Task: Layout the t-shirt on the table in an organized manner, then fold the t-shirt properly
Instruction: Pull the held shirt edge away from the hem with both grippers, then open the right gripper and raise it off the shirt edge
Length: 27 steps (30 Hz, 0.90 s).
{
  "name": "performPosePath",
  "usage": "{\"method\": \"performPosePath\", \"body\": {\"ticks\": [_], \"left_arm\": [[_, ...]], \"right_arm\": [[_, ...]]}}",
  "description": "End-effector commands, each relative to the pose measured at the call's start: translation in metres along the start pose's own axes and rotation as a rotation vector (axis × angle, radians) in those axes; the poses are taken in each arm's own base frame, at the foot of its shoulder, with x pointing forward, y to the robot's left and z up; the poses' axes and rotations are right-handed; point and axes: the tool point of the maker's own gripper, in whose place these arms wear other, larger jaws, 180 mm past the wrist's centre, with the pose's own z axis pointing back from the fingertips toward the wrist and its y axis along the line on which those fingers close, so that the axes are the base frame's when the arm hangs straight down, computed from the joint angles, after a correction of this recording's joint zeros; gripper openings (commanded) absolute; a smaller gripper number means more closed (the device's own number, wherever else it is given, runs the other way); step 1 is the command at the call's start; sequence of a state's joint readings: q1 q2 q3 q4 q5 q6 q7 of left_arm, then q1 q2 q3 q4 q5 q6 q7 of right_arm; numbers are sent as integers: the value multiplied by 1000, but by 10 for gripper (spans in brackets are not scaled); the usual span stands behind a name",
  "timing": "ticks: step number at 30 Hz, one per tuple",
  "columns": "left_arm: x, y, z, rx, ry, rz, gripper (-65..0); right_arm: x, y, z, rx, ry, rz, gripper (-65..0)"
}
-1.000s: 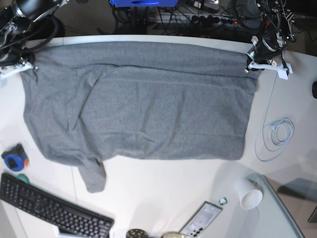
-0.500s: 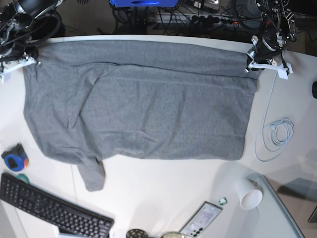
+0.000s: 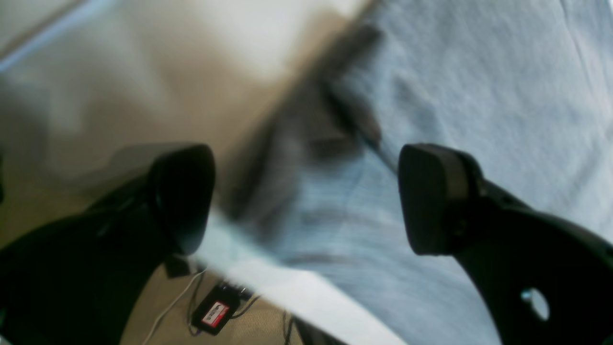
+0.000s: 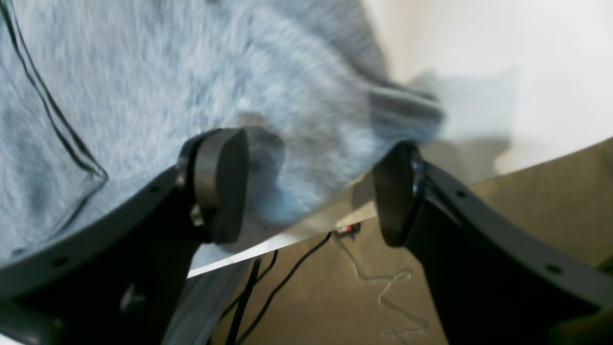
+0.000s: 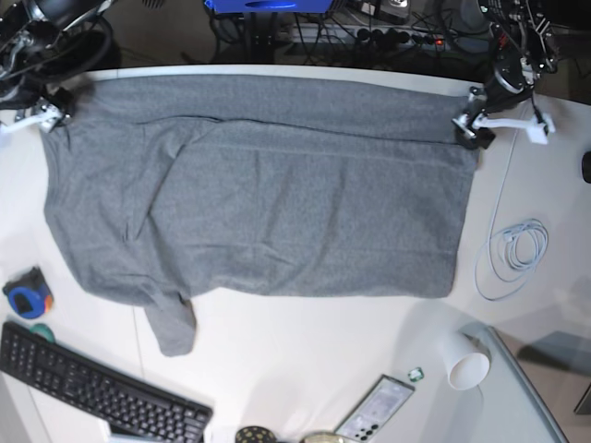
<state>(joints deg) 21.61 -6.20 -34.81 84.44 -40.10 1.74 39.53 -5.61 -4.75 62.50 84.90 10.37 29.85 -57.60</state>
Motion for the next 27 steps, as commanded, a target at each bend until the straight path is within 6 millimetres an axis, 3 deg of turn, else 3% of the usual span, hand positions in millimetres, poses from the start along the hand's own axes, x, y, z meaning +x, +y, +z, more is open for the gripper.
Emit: {"method": "performPosePath", "body": {"ticks": [1,8,12,14,16,18,20,21,23,27], "left_arm": [[16,9,5,22,-41,2,-72],[48,44,23,87,-138,69,-72],[69,42,37,84,-207,67,-72],[76,36,45,73,-228,36,-81],[84,24,53,50,-259,11,-161],[80,11,54,24,-258,-6,-342],[73,0,49,2,-236,-22,-592],[70,-4,46,-8,-226,-25,-650],[57,-15,38,-32,-186,-41,-650],[25,-34,22,-76,-91,-85,-650]], "right_arm": [[16,-8,11,-23,-61,17,-261],[34,-17,35,-77,-145,52,-261],[54,-12,53,-94,-214,112,-264],[61,7,59,-58,-239,224,-267],[63,29,60,-21,-236,341,-270],[54,47,54,12,-194,412,-311],[39,67,44,60,-140,483,-425],[31,76,39,82,-115,510,-504],[16,89,29,125,-67,548,-650],[-6,103,14,176,10,578,-602]]}}
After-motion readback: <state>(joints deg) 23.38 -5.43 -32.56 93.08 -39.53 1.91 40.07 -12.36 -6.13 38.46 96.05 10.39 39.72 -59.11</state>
